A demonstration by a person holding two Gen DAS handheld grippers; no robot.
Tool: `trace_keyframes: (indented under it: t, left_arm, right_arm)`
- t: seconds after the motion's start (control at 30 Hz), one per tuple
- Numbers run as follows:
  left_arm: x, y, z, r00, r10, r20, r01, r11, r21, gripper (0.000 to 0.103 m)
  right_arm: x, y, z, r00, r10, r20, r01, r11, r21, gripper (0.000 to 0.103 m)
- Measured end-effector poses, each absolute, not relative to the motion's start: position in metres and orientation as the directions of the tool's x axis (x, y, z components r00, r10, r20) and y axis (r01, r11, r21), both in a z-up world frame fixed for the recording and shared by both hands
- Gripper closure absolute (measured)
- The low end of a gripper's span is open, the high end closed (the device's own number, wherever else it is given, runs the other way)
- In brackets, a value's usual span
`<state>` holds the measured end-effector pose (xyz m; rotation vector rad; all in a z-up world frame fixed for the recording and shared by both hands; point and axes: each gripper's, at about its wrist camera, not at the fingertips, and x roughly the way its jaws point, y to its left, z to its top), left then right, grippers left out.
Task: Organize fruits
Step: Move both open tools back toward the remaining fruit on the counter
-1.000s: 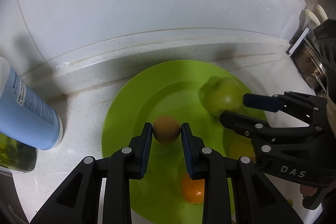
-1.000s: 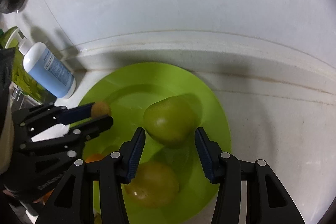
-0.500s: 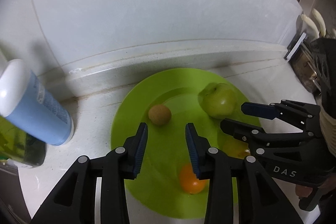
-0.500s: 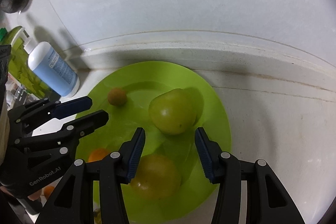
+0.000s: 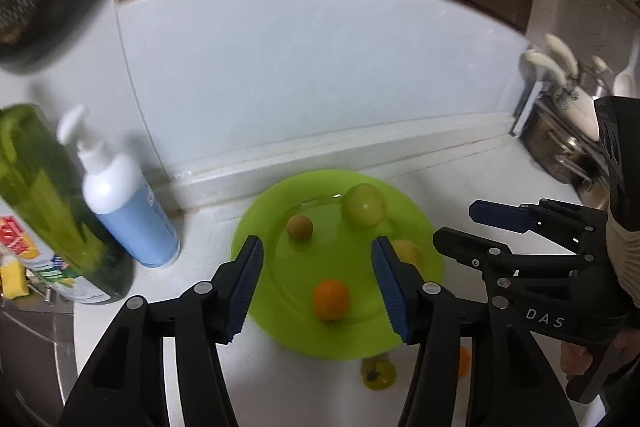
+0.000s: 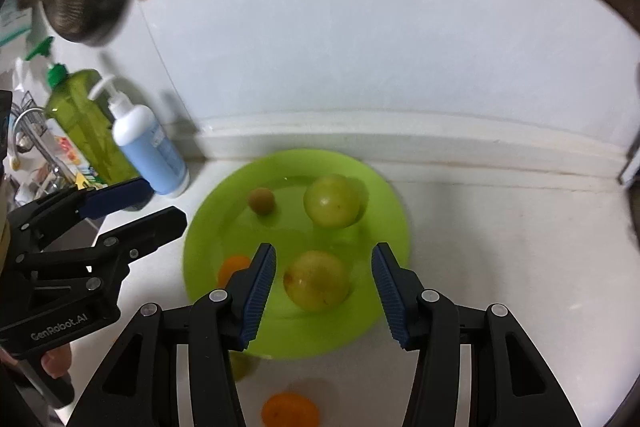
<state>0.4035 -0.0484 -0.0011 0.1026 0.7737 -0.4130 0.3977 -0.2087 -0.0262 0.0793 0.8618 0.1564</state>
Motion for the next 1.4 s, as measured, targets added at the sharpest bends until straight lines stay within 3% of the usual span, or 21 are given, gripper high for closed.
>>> trace_keyframes:
  t: [0.33,0.73,0.93,1.4]
  left_arm:
    - [0.334,-0.051,0.032,0.691,-0.374,-0.619,0.465,0.885,-0.016,0.040]
    - [0.269,-0.059,0.038,0.675,-0.436,-0.595,0.546,0.838,0.005,0.038]
    - [0.249,-0.065,0.026,0.640,-0.463,-0.613,0.592,0.806,0.009,0.038]
    - [0.231,-0.089,-0.024,0.497,-0.508,-0.703,0.719,0.695,0.006,0.038]
  right_arm:
    - [0.322,-0.210,0.011,0.742,0.112,-0.661,-0.059,0.993,0.102,0.052]
    - [0.242,-0.217,0.027,0.790,0.052,-0.611,0.010,0.995,0.097,0.052]
    - [0.206,-0.218,0.017,0.783,0.017,-0.621,0.050,0.995,0.091,0.052]
    - [0.163,-0.220,-0.037,0.672,0.009,-0.740,0.113,0.987,0.115,0.052]
